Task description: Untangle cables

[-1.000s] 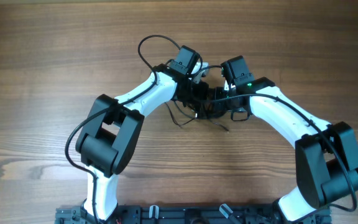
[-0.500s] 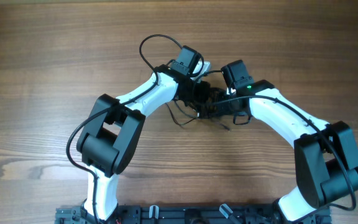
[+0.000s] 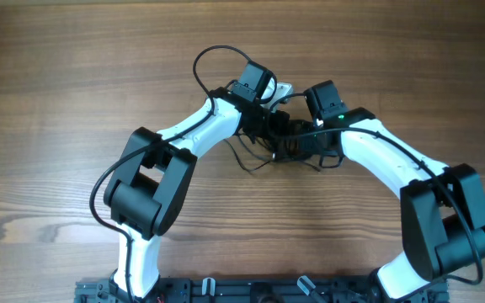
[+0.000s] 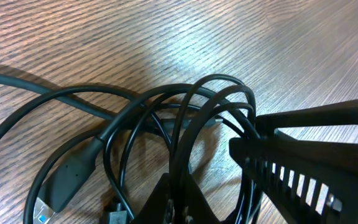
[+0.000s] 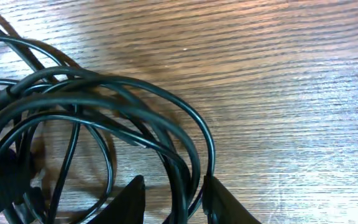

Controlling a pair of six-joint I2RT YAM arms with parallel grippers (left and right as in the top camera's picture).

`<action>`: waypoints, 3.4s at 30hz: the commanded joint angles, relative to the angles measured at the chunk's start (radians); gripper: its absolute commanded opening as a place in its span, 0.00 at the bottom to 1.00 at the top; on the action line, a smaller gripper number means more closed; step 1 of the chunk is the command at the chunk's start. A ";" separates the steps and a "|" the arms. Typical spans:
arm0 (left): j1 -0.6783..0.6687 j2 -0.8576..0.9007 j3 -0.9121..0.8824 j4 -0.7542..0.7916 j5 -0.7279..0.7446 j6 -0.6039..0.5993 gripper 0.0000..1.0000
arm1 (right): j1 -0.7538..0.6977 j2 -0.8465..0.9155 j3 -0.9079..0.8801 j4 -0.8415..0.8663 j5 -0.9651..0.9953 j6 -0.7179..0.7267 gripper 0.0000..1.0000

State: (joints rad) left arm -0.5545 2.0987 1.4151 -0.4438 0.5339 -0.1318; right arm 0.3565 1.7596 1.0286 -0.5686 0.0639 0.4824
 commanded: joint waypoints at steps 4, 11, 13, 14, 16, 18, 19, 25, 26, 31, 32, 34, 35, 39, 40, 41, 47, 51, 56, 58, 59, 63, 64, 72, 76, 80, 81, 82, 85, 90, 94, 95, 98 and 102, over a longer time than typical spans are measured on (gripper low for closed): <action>-0.005 -0.005 0.010 0.003 0.031 0.023 0.04 | -0.003 0.018 -0.010 0.002 0.041 0.016 0.26; -0.005 -0.005 0.010 0.003 0.029 0.020 0.04 | -0.002 0.018 -0.010 -0.040 -0.014 0.014 0.14; -0.005 -0.005 0.010 0.003 0.017 0.019 0.04 | -0.003 0.018 -0.010 -0.043 -0.035 0.014 0.04; -0.005 -0.005 0.010 0.003 0.002 0.010 0.04 | -0.003 0.017 -0.009 -0.040 -0.036 0.013 0.04; -0.005 -0.005 0.010 0.004 -0.026 -0.011 0.04 | -0.003 0.007 0.022 -0.062 -0.078 -0.071 0.04; -0.005 -0.005 0.010 0.005 -0.034 -0.025 0.04 | -0.003 -0.035 0.091 -0.120 -0.233 -0.200 0.04; -0.005 -0.005 0.010 0.010 -0.034 -0.041 0.04 | -0.003 -0.058 0.119 -0.134 -0.292 -0.243 0.04; 0.024 -0.024 0.010 0.011 -0.034 -0.127 0.04 | -0.003 -0.305 0.171 -0.139 -0.468 -0.336 0.04; 0.039 -0.046 0.010 0.008 -0.034 -0.139 0.04 | -0.003 -0.366 0.171 -0.132 -0.470 -0.352 0.04; 0.053 -0.200 0.010 -0.032 -0.111 -0.139 0.04 | -0.003 -0.631 0.171 0.032 -0.445 -0.351 0.04; 0.052 -0.228 0.010 -0.049 -0.141 -0.139 0.04 | -0.003 -0.659 0.171 0.058 -0.411 -0.351 0.04; 0.052 -0.284 0.010 -0.087 -0.190 -0.138 0.04 | -0.003 -0.710 0.171 0.095 -0.253 -0.348 0.04; 0.052 -0.303 0.010 -0.101 -0.216 -0.138 0.04 | -0.003 -0.719 0.171 0.094 -0.189 -0.346 0.04; 0.052 -0.367 0.010 -0.158 -0.510 -0.139 0.04 | -0.003 -0.714 0.171 0.034 0.253 -0.165 0.04; 0.052 -0.375 0.010 -0.184 -0.620 -0.142 0.04 | -0.003 -0.708 0.171 0.008 0.355 -0.113 0.04; 0.052 -0.378 0.010 -0.209 -0.702 -0.158 0.04 | -0.003 -0.705 0.171 -0.012 0.415 -0.083 0.04; 0.053 -0.378 0.010 -0.332 -1.028 -0.330 0.04 | -0.003 -0.690 0.169 -0.048 0.563 -0.056 0.04; 0.053 -0.378 0.010 -0.320 -0.748 -0.264 0.04 | -0.003 -0.649 0.168 -0.067 0.437 -0.058 0.18; 0.060 -0.378 0.010 -0.290 -0.433 -0.076 0.08 | -0.040 -0.554 0.168 -0.073 0.269 -0.057 0.29; 0.069 -0.378 0.010 -0.290 -0.319 0.002 0.19 | -0.085 -0.523 0.168 -0.072 0.141 -0.065 0.37; 0.076 -0.378 0.010 -0.290 -0.294 0.015 0.45 | -0.105 -0.512 0.168 -0.073 0.080 -0.068 0.39; 0.118 -0.378 0.010 -0.285 -0.299 -0.046 1.00 | -0.165 -0.447 0.168 -0.073 -0.200 -0.120 0.53; 0.126 -0.375 0.009 -0.278 -0.299 -0.072 0.94 | -0.167 -0.425 0.168 -0.073 -0.242 -0.119 0.53; 0.062 -0.211 0.009 -0.276 -0.319 -0.086 0.13 | -0.167 -0.153 0.168 -0.072 -0.501 -0.116 0.52; 0.062 -0.137 0.009 -0.301 -0.334 -0.086 0.07 | -0.166 -0.034 0.161 -0.027 -0.519 -0.109 0.36; 0.062 -0.095 0.009 -0.301 -0.357 -0.086 0.23 | -0.164 0.100 0.157 0.033 -0.666 -0.095 0.35; 0.062 -0.089 0.009 -0.300 -0.388 -0.086 0.24 | -0.161 0.131 0.157 0.038 -0.664 -0.079 0.34; 0.062 -0.085 0.009 -0.298 -0.409 -0.086 0.25 | -0.156 0.165 0.157 0.042 -0.665 -0.078 0.34; 0.062 -0.080 0.009 -0.289 -0.409 -0.086 0.28 | -0.137 0.231 0.156 0.040 -0.665 -0.074 0.32; 0.062 -0.047 0.009 -0.288 -0.409 -0.086 0.28 | -0.094 0.253 0.151 -0.052 -0.665 -0.036 0.32; 0.062 -0.043 0.009 -0.267 -0.421 -0.086 0.29 | -0.078 0.253 0.151 -0.084 -0.664 -0.038 0.31; 0.062 -0.043 0.009 -0.267 -0.421 -0.086 0.22 | -0.078 0.253 0.151 -0.082 -0.664 -0.037 0.31; 0.061 -0.047 0.010 -0.279 -0.423 -0.084 0.04 | -0.087 0.244 0.161 -0.080 -0.666 -0.149 0.10; 0.089 -0.131 0.012 -0.326 -0.439 -0.084 0.04 | -0.167 0.107 0.183 -0.081 -0.777 -0.247 0.18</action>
State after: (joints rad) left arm -0.4896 2.0418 1.4265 -0.7517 0.1158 -0.2222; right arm 0.2413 1.9797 1.1740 -0.6510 -0.6151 0.3347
